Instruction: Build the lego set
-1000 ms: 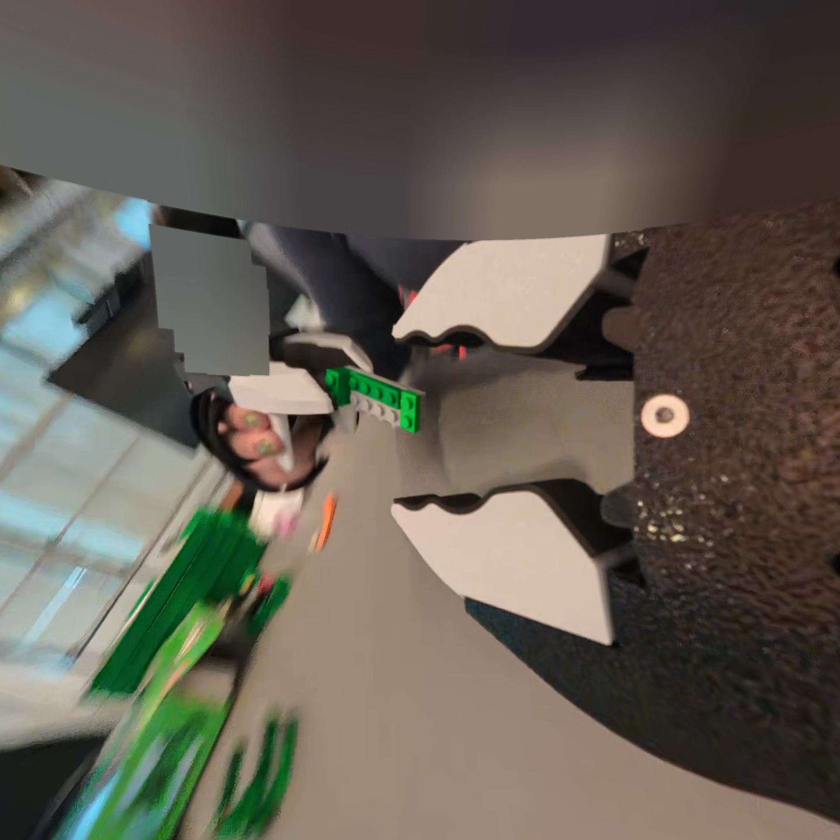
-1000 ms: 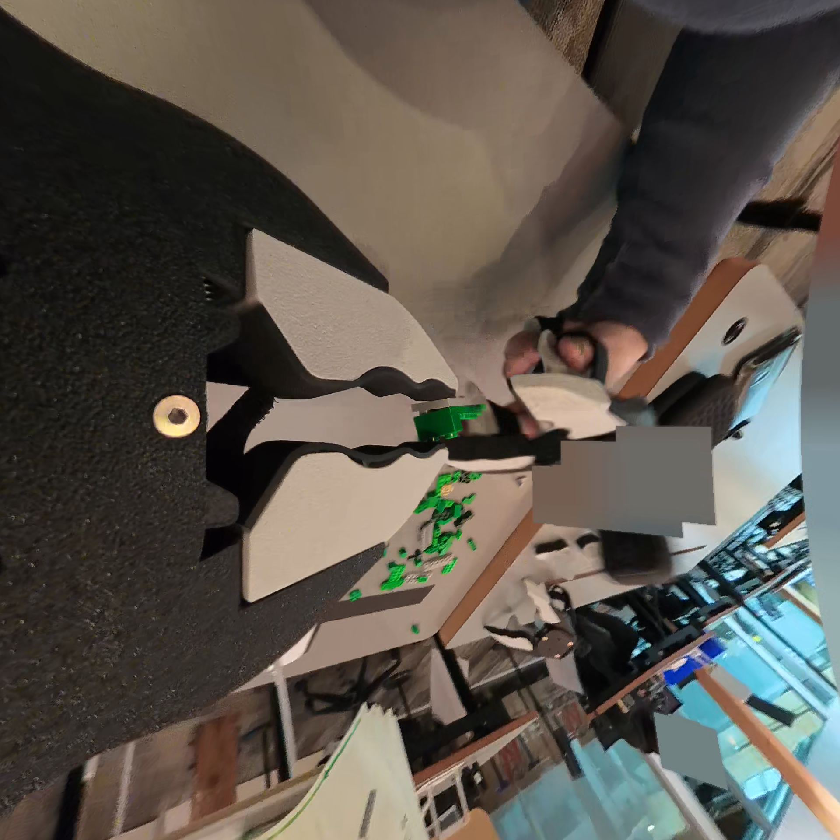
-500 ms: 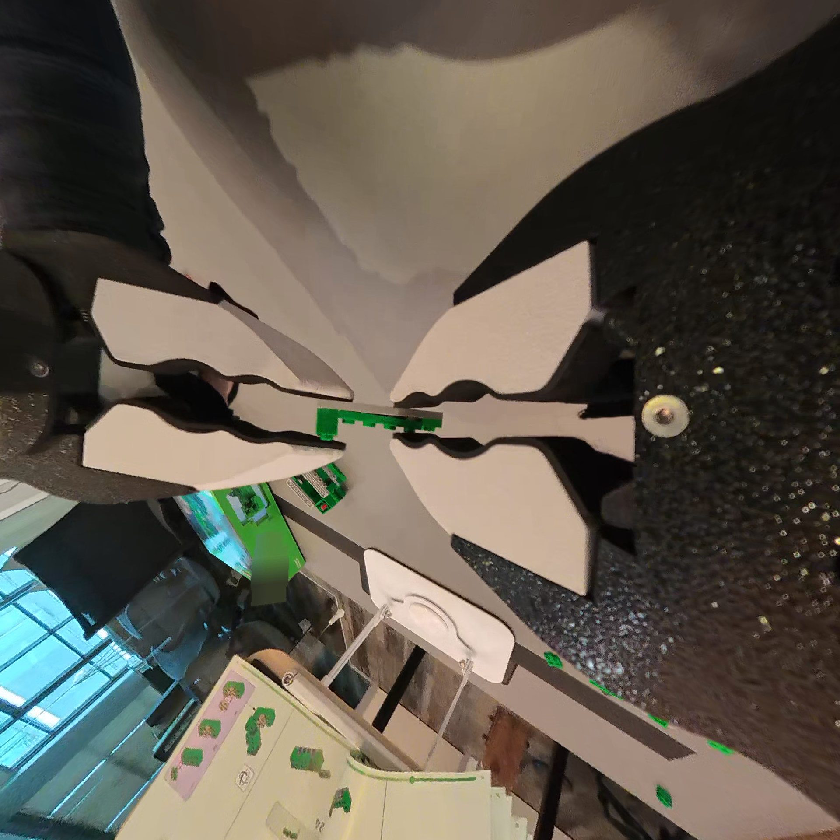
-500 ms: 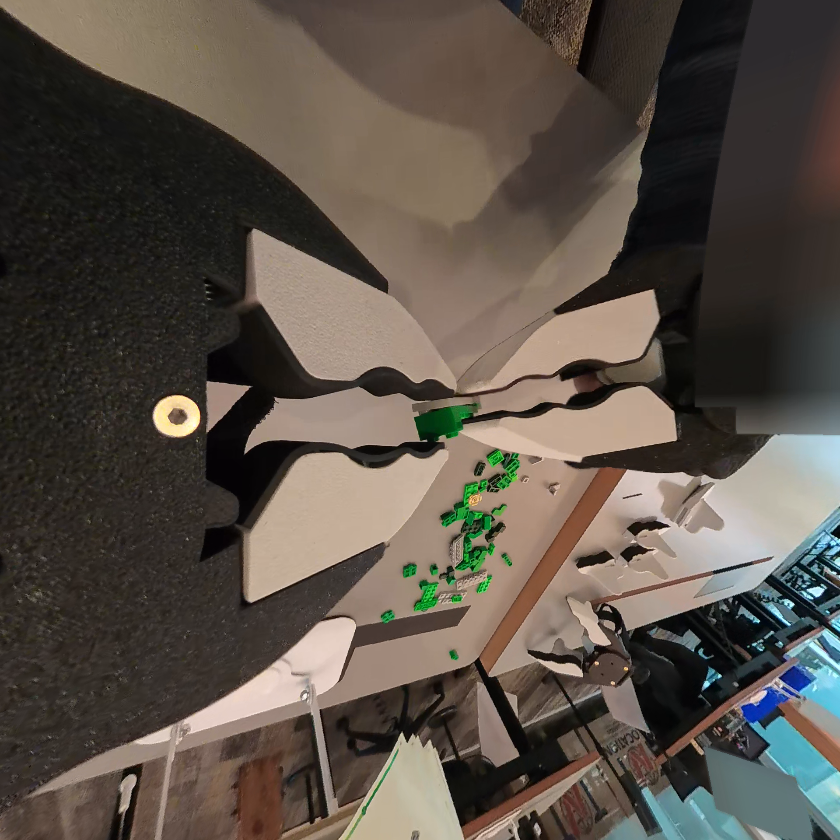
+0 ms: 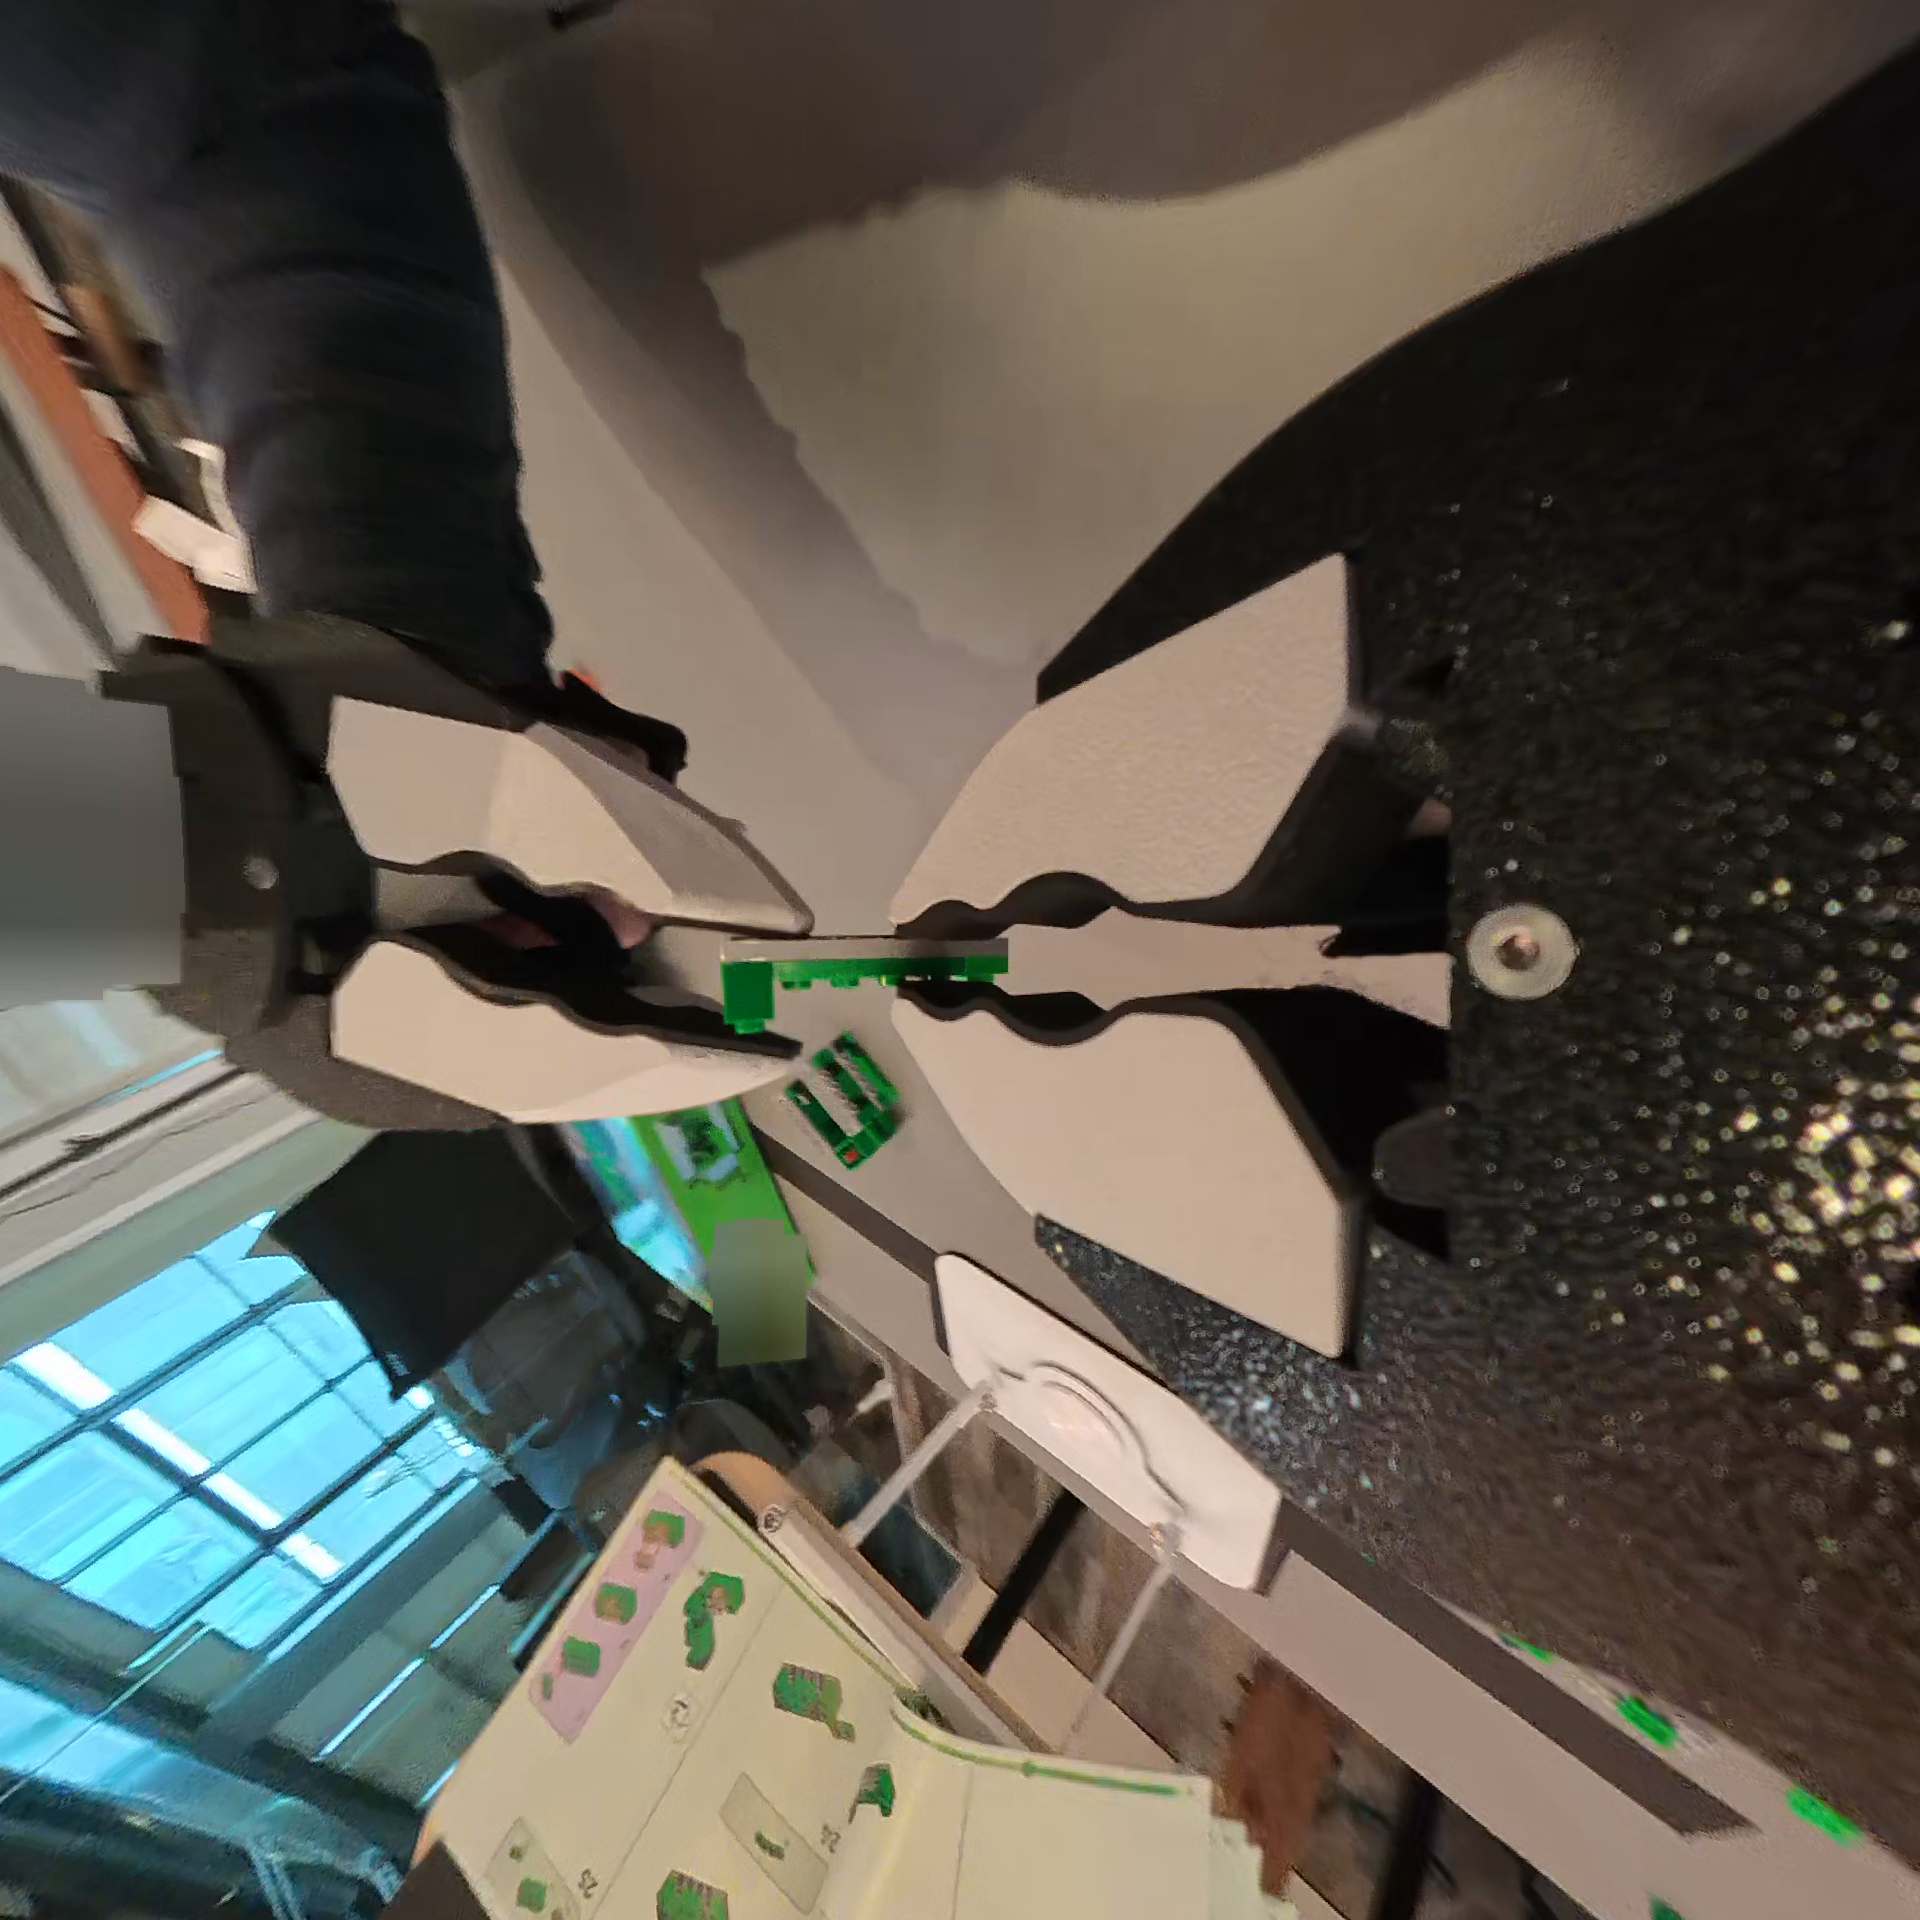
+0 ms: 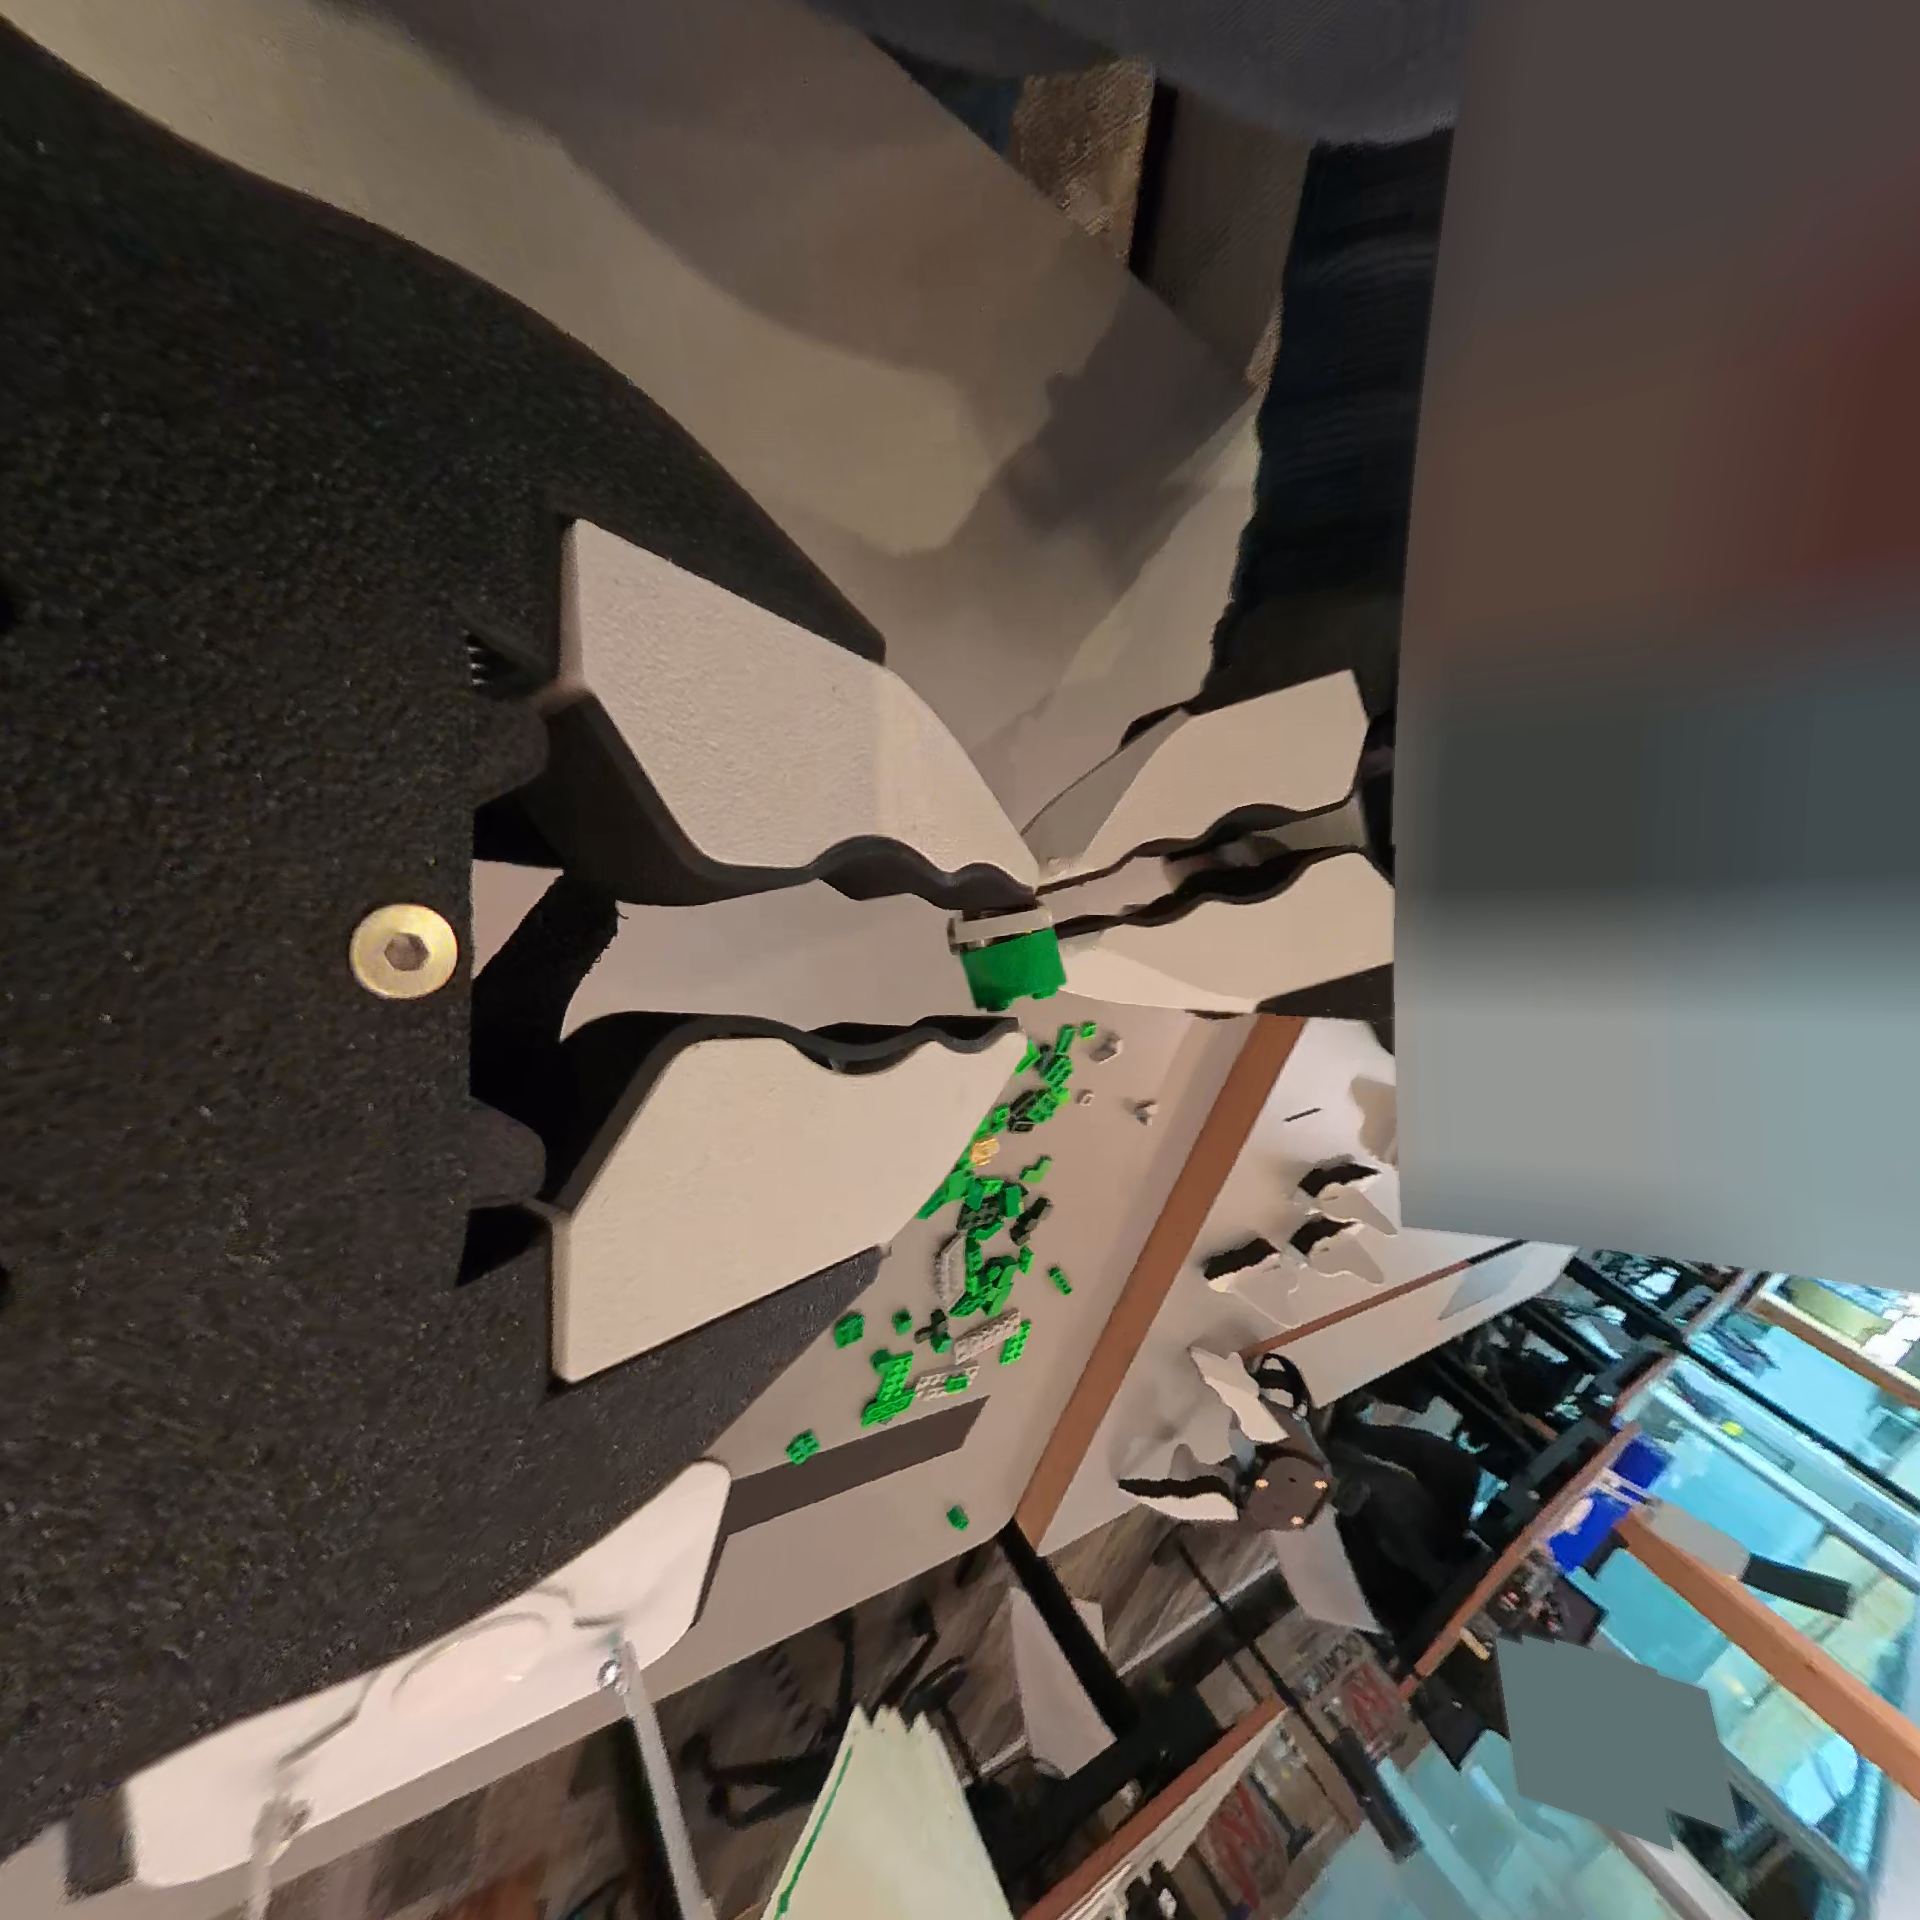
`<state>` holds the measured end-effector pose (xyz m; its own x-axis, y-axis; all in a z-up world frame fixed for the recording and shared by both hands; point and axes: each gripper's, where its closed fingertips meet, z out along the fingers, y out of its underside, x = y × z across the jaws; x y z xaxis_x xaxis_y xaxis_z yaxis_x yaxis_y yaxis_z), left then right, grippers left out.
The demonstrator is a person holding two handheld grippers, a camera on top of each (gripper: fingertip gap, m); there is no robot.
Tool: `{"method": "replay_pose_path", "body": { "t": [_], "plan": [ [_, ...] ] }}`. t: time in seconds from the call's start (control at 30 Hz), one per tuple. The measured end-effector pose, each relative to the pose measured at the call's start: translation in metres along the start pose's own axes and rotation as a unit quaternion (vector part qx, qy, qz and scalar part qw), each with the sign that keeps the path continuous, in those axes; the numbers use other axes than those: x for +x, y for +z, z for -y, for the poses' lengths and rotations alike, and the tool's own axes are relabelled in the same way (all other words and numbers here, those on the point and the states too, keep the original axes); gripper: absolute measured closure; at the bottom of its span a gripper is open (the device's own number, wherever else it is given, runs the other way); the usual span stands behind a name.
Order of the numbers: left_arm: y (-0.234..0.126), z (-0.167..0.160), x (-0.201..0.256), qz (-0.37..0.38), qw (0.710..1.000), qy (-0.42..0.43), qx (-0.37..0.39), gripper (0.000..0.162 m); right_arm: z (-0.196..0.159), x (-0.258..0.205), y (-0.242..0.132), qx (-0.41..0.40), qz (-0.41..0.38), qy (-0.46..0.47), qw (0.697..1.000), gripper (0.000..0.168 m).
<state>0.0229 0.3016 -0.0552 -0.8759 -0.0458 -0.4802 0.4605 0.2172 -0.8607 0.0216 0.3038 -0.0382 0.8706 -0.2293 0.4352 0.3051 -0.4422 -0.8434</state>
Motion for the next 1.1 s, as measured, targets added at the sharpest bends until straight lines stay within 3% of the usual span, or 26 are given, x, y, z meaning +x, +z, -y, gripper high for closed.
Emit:
{"method": "replay_pose_path", "body": {
  "t": [0.03, 0.33, 0.77, 0.83, 0.9, 0.97, 1.1],
  "plan": [
    [-0.001, 0.004, 0.0, -0.004, 1.0, -0.008, 0.019, 0.155, 0.004, -0.001, -0.001, 0.013, 0.006, 0.007, 1.0, 0.146],
    [-0.01, 0.026, 0.001, -0.031, 0.992, -0.051, 0.109, 0.155, 0.026, -0.005, -0.011, 0.076, 0.035, 0.032, 0.996, 0.155],
    [-0.011, 0.029, 0.006, -0.043, 0.991, -0.05, 0.112, 0.155, 0.028, -0.008, -0.013, 0.066, 0.009, -0.01, 0.998, 0.155],
    [-0.012, 0.029, 0.007, -0.052, 0.991, -0.05, 0.11, 0.155, 0.028, -0.009, -0.012, 0.066, 0.01, -0.009, 0.998, 0.139],
    [-0.01, 0.027, 0.009, -0.057, 0.993, -0.044, 0.097, 0.155, 0.028, -0.014, -0.011, 0.063, 0.027, -0.007, 0.998, 0.136],
    [-0.008, 0.025, 0.012, -0.064, 0.993, -0.038, 0.089, 0.155, 0.029, -0.014, -0.01, 0.065, 0.026, -0.01, 0.997, 0.152],
    [-0.007, 0.024, 0.015, -0.073, 0.993, -0.042, 0.087, 0.155, 0.027, -0.016, -0.011, 0.053, 0.036, -0.034, 0.997, 0.153]
  ]
}}
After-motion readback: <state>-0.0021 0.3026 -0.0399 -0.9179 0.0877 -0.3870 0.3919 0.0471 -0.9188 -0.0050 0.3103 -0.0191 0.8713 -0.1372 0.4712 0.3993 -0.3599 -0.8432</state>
